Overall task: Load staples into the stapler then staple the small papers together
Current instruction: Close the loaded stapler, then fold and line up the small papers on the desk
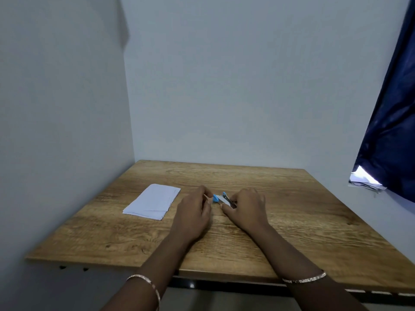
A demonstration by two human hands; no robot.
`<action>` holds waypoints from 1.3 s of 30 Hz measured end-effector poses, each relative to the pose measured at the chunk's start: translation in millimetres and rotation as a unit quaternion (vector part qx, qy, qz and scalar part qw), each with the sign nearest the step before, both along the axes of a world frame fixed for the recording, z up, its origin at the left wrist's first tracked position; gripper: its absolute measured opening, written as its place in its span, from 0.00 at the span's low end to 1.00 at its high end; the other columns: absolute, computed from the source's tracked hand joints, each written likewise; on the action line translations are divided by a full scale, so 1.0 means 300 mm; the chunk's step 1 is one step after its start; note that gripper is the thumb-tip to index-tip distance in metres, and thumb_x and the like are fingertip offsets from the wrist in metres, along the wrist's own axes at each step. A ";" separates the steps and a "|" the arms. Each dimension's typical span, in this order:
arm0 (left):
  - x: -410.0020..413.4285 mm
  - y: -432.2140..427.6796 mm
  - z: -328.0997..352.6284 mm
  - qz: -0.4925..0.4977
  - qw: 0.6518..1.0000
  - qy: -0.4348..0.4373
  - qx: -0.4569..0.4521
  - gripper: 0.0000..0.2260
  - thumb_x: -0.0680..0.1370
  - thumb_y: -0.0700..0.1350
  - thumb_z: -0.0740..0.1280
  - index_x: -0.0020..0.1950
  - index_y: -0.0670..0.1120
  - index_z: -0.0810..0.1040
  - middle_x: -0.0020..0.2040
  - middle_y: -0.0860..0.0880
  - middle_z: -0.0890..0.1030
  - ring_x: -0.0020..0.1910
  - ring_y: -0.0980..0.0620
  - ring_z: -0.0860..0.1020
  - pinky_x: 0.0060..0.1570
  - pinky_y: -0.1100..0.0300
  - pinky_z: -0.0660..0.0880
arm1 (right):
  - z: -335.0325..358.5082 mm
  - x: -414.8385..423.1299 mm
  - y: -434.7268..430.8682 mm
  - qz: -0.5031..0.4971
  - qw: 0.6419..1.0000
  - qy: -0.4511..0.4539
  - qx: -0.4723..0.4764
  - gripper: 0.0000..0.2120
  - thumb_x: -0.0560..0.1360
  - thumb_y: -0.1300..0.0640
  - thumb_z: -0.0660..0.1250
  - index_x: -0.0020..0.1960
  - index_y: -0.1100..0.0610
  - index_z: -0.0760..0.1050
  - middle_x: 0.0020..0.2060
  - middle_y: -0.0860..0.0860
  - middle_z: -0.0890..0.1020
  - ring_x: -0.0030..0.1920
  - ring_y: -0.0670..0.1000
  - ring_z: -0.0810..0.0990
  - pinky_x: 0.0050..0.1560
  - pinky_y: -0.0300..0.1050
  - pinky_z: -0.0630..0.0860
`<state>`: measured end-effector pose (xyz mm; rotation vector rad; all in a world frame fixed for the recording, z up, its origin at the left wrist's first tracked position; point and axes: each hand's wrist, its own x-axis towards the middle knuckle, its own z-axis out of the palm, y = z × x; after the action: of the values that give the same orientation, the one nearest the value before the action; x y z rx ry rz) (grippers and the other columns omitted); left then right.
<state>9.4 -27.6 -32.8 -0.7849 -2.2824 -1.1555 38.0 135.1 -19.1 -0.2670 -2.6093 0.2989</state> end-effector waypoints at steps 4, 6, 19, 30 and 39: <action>0.047 -0.002 0.014 -0.009 0.998 0.003 -0.060 0.08 0.79 0.41 0.62 0.56 0.49 0.75 0.45 0.51 0.81 0.42 0.52 0.78 0.44 0.52 0.75 | -0.007 0.014 -0.024 -0.025 0.998 -0.007 0.059 0.17 0.74 0.39 0.63 0.47 0.51 0.82 0.45 0.50 0.81 0.55 0.54 0.77 0.51 0.49 0.67; 0.071 -0.004 0.021 -0.012 0.998 0.012 -0.065 0.07 0.78 0.41 0.62 0.55 0.48 0.75 0.47 0.50 0.82 0.44 0.50 0.79 0.46 0.51 0.76 | -0.013 0.021 -0.033 -0.032 0.994 0.020 0.100 0.18 0.74 0.39 0.62 0.51 0.50 0.81 0.50 0.50 0.81 0.56 0.54 0.77 0.52 0.50 0.68; 0.012 -0.342 0.015 0.220 0.964 -0.036 -0.147 0.17 0.79 0.49 0.62 0.68 0.50 0.74 0.66 0.50 0.79 0.66 0.48 0.74 0.64 0.49 0.64 | 0.013 -0.091 -0.288 0.183 0.981 0.025 -0.058 0.10 0.77 0.53 0.65 0.55 0.51 0.82 0.52 0.47 0.85 0.60 0.52 0.77 0.63 0.56 0.72; -0.075 -0.379 -0.036 0.245 0.946 -0.072 -0.201 0.17 0.79 0.55 0.58 0.64 0.55 0.80 0.57 0.52 0.84 0.62 0.50 0.76 0.62 0.50 0.65 | 0.003 -0.334 -0.355 0.187 0.971 -0.148 -0.026 0.27 0.78 0.38 0.62 0.74 0.47 0.68 0.72 0.47 0.74 0.74 0.57 0.64 0.68 0.58 0.59; -0.099 -0.375 -0.050 0.262 0.942 -0.064 -0.201 0.18 0.79 0.58 0.59 0.64 0.57 0.79 0.56 0.52 0.84 0.60 0.52 0.77 0.61 0.51 0.66 | -0.015 -0.397 -0.355 0.198 0.969 -0.126 -0.082 0.29 0.75 0.37 0.67 0.73 0.45 0.69 0.65 0.44 0.77 0.71 0.55 0.67 0.64 0.58 0.59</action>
<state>-20.1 -140.2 -47.7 -0.1952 -2.6462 -0.5171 -81.2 28.7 -23.7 0.1797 -2.8814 0.6577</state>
